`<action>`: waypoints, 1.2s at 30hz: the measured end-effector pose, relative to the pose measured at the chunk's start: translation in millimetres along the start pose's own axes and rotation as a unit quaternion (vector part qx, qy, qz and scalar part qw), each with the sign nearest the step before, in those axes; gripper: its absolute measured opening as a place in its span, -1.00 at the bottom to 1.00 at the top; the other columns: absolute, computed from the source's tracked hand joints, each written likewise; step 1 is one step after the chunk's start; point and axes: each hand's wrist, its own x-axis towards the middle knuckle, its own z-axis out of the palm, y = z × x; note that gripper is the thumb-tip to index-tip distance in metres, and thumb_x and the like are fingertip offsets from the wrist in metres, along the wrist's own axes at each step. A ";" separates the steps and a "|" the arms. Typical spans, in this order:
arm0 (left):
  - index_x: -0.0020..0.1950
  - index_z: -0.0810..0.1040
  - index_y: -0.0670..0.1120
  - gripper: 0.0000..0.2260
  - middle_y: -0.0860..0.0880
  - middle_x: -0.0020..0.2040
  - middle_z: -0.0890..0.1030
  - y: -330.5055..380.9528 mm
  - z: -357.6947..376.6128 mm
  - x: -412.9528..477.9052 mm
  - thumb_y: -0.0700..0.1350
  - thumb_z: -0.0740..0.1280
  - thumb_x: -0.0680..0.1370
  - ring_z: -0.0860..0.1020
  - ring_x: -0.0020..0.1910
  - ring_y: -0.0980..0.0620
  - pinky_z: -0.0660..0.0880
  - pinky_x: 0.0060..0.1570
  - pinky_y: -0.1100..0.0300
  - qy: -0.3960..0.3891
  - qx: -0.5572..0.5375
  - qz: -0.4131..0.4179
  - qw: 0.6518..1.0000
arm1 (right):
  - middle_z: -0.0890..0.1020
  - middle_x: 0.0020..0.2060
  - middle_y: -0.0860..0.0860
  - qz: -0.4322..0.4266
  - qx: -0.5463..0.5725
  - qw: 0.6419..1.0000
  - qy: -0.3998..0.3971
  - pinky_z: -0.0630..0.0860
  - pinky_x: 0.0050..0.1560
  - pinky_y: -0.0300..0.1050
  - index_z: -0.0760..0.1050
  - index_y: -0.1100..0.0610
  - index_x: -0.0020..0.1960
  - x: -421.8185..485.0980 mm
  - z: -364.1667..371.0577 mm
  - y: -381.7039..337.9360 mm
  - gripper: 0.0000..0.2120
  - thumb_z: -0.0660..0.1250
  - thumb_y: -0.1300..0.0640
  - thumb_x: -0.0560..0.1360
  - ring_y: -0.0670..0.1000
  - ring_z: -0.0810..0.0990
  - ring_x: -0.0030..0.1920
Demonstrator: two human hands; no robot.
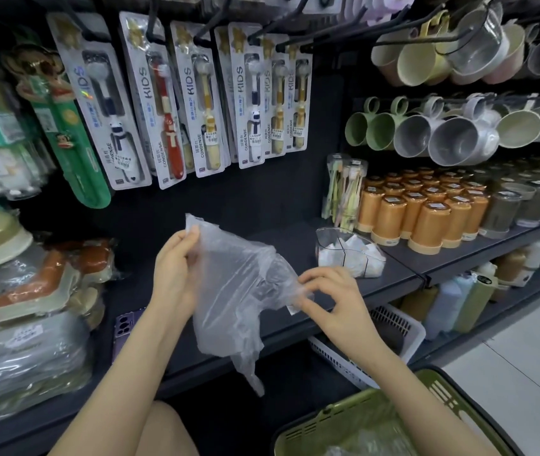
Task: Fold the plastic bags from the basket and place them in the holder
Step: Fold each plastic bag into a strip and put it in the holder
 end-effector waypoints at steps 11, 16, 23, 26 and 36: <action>-0.31 0.55 -0.07 -0.75 0.05 -0.39 0.59 10.6 -42.0 21.3 -0.22 0.26 0.56 0.59 -0.37 0.14 0.53 -0.32 0.33 0.015 -0.142 -0.050 0.989 | 0.58 -0.23 -0.03 0.019 0.250 0.964 -0.086 0.38 -0.04 -0.13 0.57 0.04 -0.25 4.8 -56.2 -4.7 -0.91 0.45 0.08 0.29 0.06 0.49 -0.14; -0.27 0.66 0.02 -0.76 0.09 -0.27 0.65 6.7 -52.9 27.5 -0.10 0.30 0.57 0.59 -0.21 0.11 0.49 -0.08 0.20 0.025 -0.058 -0.063 0.996 | 0.57 -0.19 -0.05 0.038 0.166 0.979 -0.115 0.35 0.02 -0.13 0.56 0.00 -0.16 9.9 -71.6 1.6 -0.79 0.46 -0.08 0.29 0.00 0.50 -0.08; -0.07 0.59 -0.03 -0.88 0.11 -0.25 0.65 3.3 -55.0 32.8 -0.15 0.27 0.59 0.60 -0.21 0.17 0.54 -0.16 0.26 0.014 0.017 -0.005 1.000 | 0.58 -0.23 -0.14 -0.044 -0.045 0.995 -0.073 0.31 0.05 -0.24 0.39 -0.18 -0.42 17.3 -65.4 8.7 -0.62 0.24 -0.37 0.44 -0.07 0.48 -0.04; -0.06 0.59 -0.08 -0.91 0.07 -0.24 0.66 1.8 -56.6 36.7 -0.18 0.29 0.55 0.62 -0.23 0.18 0.57 -0.19 0.32 0.013 -0.033 0.008 0.999 | 0.57 -0.25 -0.14 -0.127 -0.066 0.988 -0.059 0.36 0.01 -0.20 0.41 -0.07 -0.40 16.9 -61.0 5.5 -0.64 0.32 -0.23 0.46 -0.07 0.47 -0.08; -0.34 0.66 -0.02 -0.71 0.02 -0.27 0.63 1.9 -55.1 35.5 -0.16 0.31 0.56 0.62 -0.20 0.06 0.57 -0.03 0.15 0.033 -0.088 -0.049 0.994 | 0.58 -0.37 -0.11 0.014 0.160 0.978 -0.133 0.41 -0.18 -0.33 0.58 -0.03 -0.30 24.4 -57.4 -23.1 -0.83 0.51 -0.08 0.25 -0.14 0.50 -0.30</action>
